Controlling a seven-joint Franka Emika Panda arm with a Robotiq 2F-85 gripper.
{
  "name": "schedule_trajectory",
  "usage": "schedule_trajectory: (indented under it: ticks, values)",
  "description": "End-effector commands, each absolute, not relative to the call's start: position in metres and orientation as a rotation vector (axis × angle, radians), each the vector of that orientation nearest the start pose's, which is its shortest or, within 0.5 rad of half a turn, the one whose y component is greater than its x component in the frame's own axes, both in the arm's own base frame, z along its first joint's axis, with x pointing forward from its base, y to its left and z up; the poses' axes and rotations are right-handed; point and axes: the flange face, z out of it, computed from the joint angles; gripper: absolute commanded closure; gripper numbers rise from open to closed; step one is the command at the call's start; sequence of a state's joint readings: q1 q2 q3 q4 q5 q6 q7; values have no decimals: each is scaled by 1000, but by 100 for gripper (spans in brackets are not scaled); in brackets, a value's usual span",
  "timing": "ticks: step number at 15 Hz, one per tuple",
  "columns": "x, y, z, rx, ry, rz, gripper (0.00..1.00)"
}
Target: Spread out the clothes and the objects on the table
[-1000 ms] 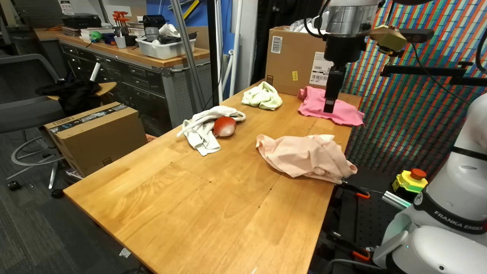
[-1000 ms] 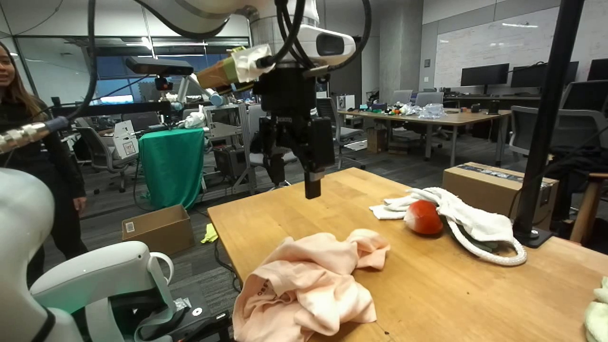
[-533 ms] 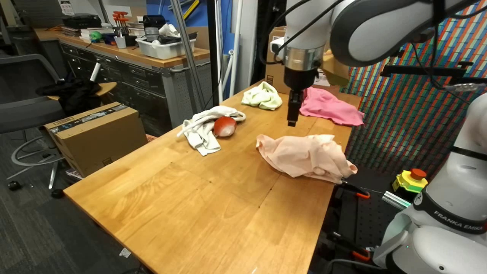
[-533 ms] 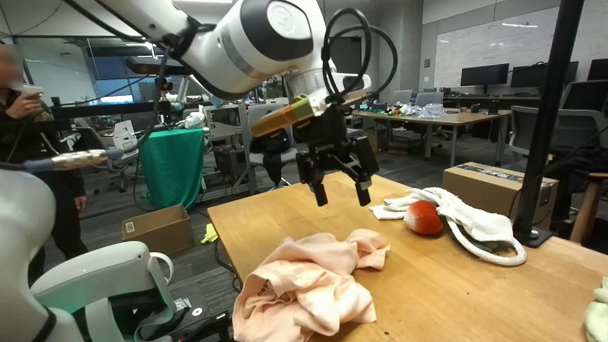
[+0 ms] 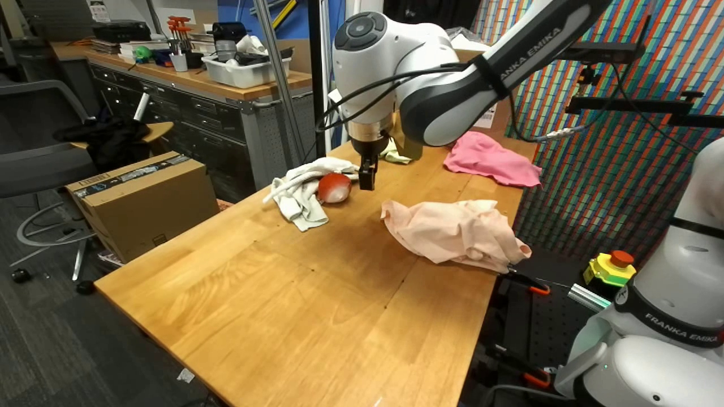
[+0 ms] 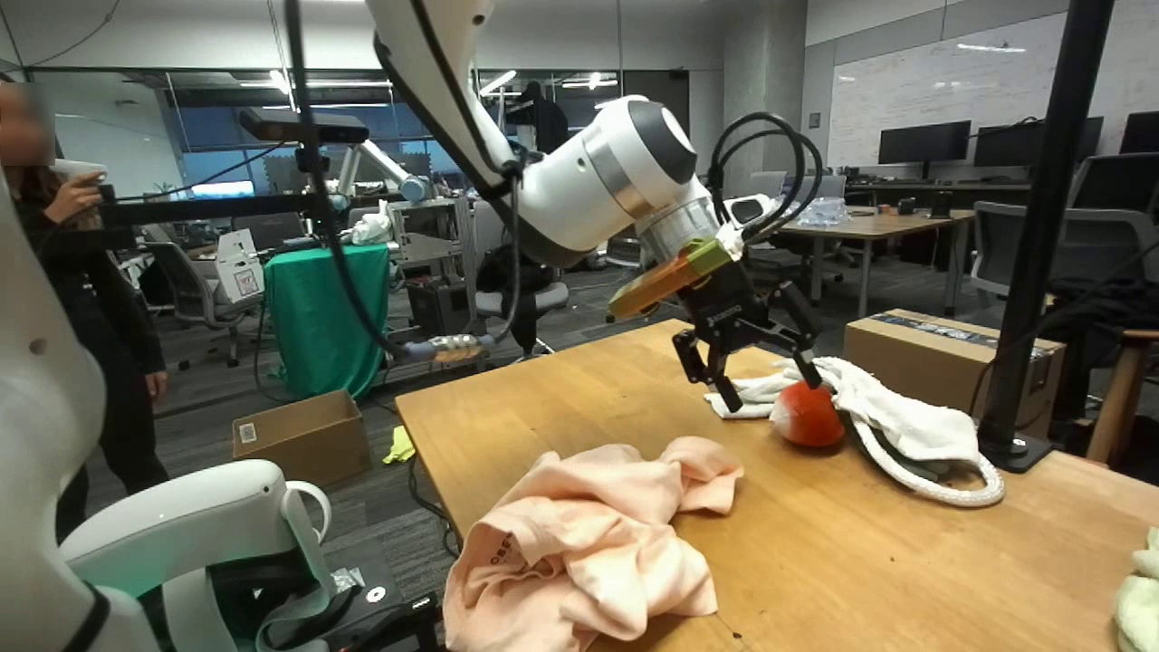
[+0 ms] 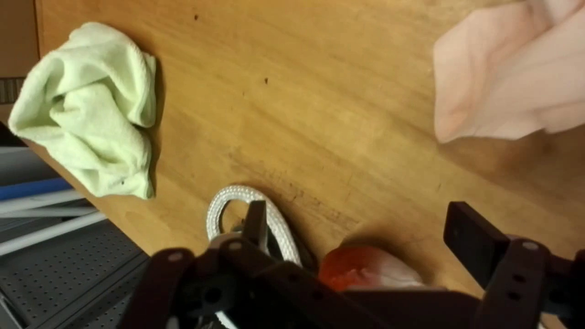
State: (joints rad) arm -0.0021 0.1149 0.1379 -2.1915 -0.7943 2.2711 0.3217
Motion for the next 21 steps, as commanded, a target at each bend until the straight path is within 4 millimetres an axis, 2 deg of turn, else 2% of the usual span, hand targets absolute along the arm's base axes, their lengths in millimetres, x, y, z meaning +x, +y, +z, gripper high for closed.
schedule_trajectory:
  ticks: [1,5,10,13,21]
  values:
    - [598,55,338,2487,432,190,0]
    - [633,48,334,2499,416,224,0]
    - [659,36,327,2536,373,250,0]
    - [667,30,324,2598,331,263,0]
    - [672,35,316,2870,268,200,0]
